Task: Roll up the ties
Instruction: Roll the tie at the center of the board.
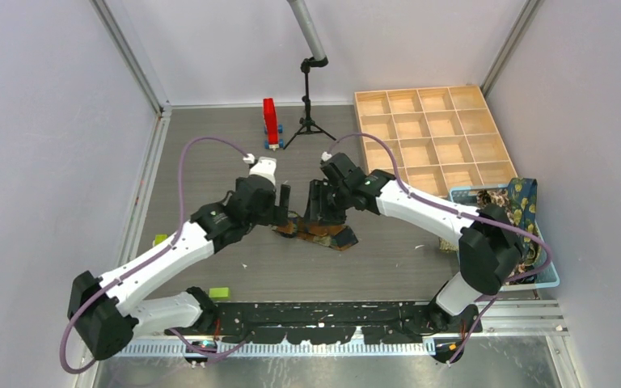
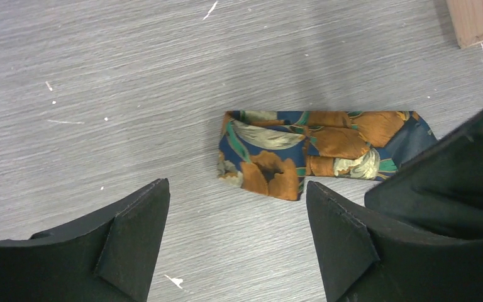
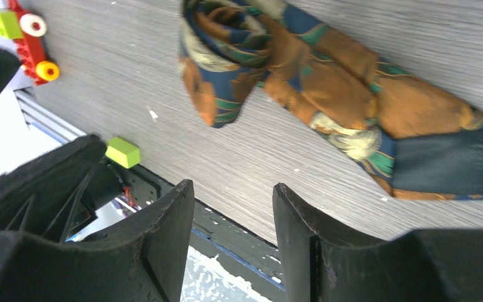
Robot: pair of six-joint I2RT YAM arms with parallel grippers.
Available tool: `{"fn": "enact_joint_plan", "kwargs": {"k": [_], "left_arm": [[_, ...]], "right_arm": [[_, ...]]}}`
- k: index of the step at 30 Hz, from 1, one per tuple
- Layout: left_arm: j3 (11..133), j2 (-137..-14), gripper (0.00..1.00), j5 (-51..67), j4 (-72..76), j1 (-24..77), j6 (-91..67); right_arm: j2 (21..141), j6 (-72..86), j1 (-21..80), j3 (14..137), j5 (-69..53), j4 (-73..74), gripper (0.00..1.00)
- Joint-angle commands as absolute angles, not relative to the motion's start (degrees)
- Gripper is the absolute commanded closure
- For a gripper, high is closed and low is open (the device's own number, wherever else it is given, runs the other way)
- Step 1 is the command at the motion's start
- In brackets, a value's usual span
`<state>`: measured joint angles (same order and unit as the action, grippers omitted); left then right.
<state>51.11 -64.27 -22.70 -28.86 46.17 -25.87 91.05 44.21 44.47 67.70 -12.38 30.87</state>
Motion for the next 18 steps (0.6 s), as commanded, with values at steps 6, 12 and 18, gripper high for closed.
{"fn": "enact_joint_plan", "kwargs": {"k": [6, 12, 18], "left_arm": [[48.06, -63.63, 0.19, -2.32, -29.31, 31.27, -21.54], [48.51, -64.92, 0.19, 2.62, -28.15, 27.25, -21.97], [47.75, -65.71, 0.19, 5.21, -26.65, 24.43, -22.15]], "right_arm": [[98.91, 46.44, 49.24, 77.82, -12.07, 27.27, 0.45], [103.94, 46.93, 49.6, 80.55, -10.89, 28.83, 0.48], [106.23, 46.48, 49.65, 81.06, -9.37, 29.88, 0.5]]}}
